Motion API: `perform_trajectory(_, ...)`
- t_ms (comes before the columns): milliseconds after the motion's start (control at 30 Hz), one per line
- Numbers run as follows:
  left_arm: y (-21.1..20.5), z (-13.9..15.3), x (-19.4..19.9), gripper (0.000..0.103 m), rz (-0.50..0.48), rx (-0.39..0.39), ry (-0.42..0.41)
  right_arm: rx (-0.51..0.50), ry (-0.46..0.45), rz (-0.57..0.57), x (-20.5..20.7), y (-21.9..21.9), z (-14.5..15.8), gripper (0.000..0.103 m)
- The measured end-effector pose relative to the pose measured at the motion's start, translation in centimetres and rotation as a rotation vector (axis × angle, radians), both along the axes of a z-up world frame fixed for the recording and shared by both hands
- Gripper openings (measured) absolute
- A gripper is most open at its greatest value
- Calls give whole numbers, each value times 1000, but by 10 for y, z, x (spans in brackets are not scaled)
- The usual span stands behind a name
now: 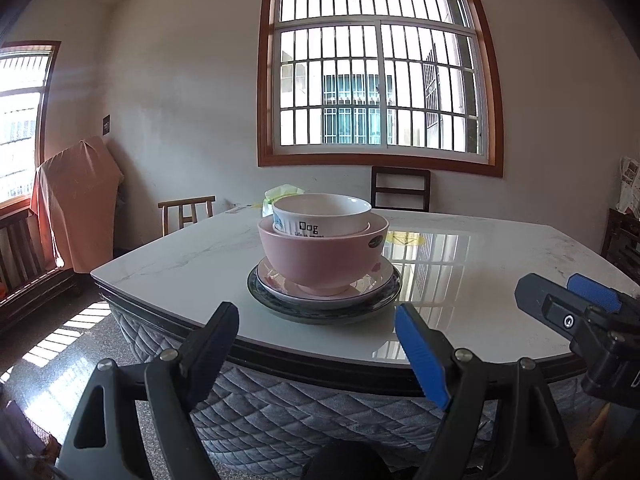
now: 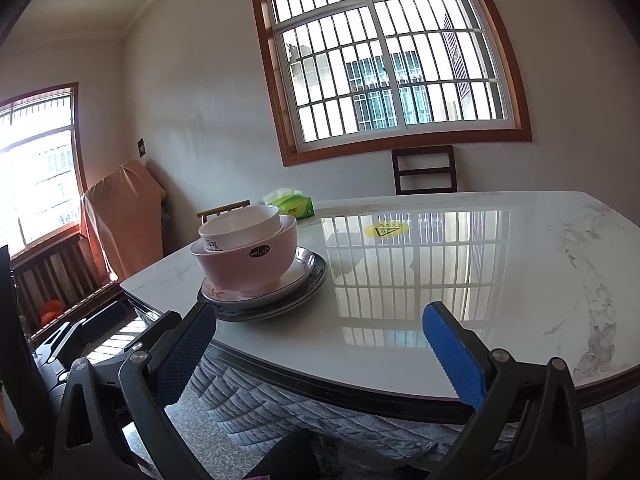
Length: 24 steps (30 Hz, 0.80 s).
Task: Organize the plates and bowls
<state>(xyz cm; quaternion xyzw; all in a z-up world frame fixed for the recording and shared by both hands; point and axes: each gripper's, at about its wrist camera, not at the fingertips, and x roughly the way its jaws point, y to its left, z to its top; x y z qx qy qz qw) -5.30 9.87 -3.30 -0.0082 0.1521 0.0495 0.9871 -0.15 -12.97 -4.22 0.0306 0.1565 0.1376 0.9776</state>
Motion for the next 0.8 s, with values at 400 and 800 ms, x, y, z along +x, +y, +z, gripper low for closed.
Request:
perform_trajectory(400, 0, 1, 1, 82, -42, -37, 19, 0, -1, 8, -2, 0, 1, 103)
perform_trajectory(800, -4, 1, -1, 82, -51, -40, 31, -1, 0, 10, -1, -1, 0, 103)
